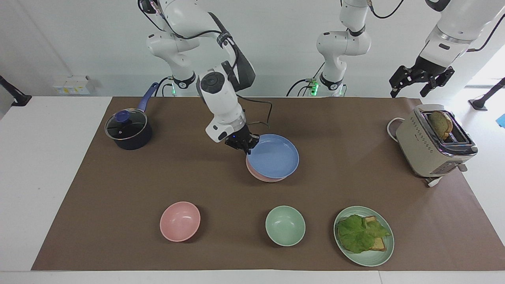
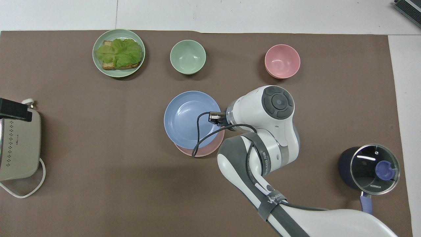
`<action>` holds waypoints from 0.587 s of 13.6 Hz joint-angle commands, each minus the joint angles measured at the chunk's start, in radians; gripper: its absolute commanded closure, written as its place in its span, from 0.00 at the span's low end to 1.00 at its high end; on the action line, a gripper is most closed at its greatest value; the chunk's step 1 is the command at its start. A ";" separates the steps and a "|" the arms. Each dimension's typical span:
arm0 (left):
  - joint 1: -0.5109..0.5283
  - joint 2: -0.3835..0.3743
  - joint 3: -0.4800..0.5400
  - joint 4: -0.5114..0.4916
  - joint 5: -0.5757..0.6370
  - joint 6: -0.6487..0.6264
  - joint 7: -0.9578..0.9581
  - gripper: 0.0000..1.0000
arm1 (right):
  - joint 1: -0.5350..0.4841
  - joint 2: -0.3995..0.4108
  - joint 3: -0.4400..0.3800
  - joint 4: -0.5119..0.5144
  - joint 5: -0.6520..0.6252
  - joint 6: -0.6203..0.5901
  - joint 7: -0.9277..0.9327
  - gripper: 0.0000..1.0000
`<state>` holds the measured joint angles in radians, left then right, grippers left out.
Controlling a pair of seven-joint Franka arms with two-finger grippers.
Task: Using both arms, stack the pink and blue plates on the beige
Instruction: 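Lift the blue plate and carry it over the pink plate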
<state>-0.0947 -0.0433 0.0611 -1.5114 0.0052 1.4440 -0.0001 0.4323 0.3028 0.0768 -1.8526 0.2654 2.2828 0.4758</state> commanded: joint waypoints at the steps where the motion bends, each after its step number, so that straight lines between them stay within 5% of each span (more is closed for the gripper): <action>1: 0.004 -0.009 -0.003 0.007 0.009 -0.013 0.002 0.00 | 0.006 0.033 -0.003 0.020 0.014 0.023 0.007 1.00; 8: 0.004 -0.009 -0.003 0.007 0.009 -0.013 0.002 0.00 | -0.009 0.009 -0.005 -0.056 0.009 0.009 -0.078 1.00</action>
<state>-0.0947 -0.0433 0.0611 -1.5114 0.0052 1.4440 -0.0001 0.4339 0.3370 0.0662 -1.8669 0.2654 2.2965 0.4455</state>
